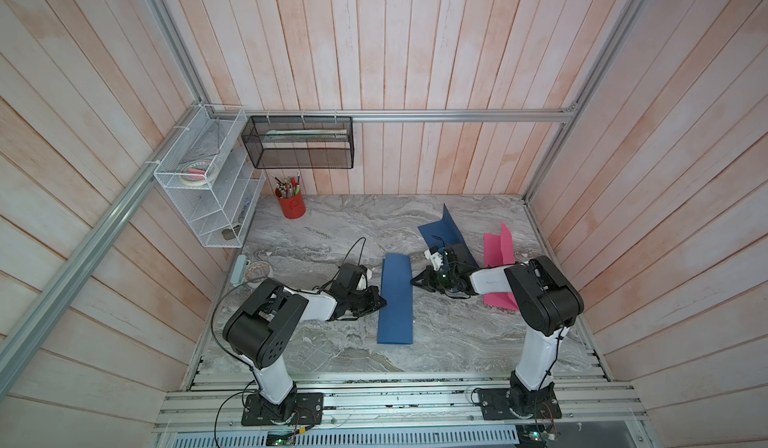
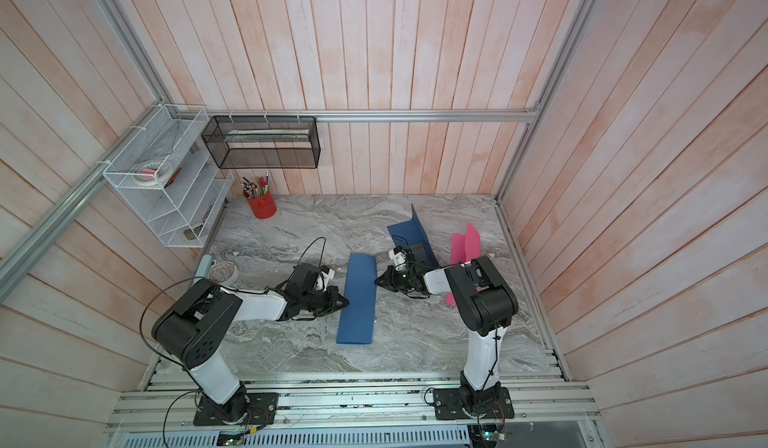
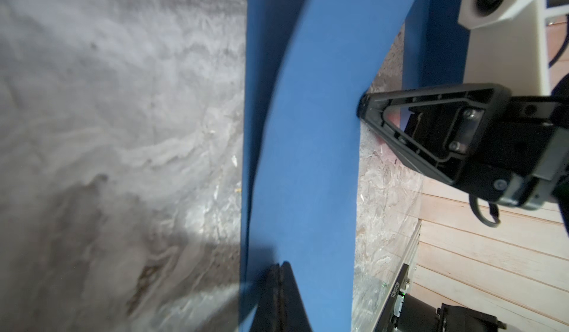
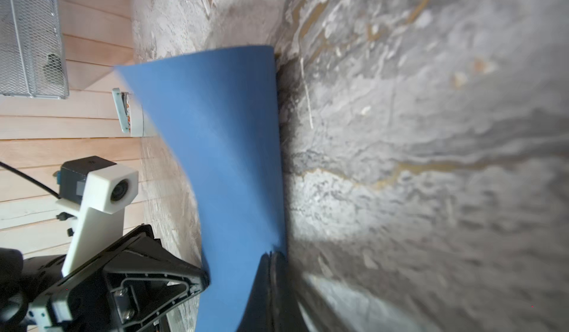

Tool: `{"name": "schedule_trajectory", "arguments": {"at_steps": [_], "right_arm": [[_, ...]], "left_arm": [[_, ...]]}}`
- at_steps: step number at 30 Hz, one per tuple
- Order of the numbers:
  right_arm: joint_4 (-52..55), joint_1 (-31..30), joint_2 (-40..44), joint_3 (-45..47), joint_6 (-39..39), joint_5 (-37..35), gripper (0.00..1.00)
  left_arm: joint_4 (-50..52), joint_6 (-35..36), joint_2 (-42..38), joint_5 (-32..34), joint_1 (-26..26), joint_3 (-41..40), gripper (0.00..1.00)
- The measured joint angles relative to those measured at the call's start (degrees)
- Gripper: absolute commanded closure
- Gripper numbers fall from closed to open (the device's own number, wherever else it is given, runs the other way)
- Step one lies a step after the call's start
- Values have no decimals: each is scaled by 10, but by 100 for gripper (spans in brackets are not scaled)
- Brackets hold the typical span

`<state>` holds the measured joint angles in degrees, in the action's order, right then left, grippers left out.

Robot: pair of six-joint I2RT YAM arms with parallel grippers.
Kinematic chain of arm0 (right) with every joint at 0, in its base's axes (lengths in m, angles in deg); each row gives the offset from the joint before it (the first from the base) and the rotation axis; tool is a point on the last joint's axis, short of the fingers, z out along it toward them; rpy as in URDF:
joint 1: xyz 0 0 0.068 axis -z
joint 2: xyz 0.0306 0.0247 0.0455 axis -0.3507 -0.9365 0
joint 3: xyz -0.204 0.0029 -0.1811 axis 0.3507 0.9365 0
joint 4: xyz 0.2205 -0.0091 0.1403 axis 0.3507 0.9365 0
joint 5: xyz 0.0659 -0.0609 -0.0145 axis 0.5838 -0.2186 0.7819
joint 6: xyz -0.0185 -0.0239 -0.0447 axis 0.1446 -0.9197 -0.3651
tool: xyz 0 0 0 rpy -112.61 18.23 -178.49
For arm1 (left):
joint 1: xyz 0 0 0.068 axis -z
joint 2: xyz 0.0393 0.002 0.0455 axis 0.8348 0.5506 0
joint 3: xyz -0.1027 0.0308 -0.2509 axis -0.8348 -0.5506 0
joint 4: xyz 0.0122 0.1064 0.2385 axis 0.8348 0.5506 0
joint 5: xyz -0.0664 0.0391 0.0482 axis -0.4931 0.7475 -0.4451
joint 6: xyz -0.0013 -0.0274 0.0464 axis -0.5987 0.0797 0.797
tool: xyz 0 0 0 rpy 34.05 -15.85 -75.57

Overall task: Fold the rectangular paper in half along the long edge
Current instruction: Fold the paper at the center of the board.

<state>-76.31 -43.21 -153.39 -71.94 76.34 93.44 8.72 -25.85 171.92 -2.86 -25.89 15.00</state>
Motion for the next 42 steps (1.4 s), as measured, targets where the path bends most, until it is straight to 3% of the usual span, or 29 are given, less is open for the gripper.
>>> {"name": "schedule_trajectory", "arguments": {"at_steps": [10, 21, 42], "right_arm": [[-20, 9, -6, 8, -20, 18, 100], [32, 16, 17, -19, -29, 6, 100], [-3, 17, -50, -55, -25, 38, 100]], "left_arm": [[-1, 1, 0, 0, 0, 0, 100], [-10, 1, 6, -3, 1, 0, 100], [-19, 1, 10, -7, 2, 1, 100]]}}
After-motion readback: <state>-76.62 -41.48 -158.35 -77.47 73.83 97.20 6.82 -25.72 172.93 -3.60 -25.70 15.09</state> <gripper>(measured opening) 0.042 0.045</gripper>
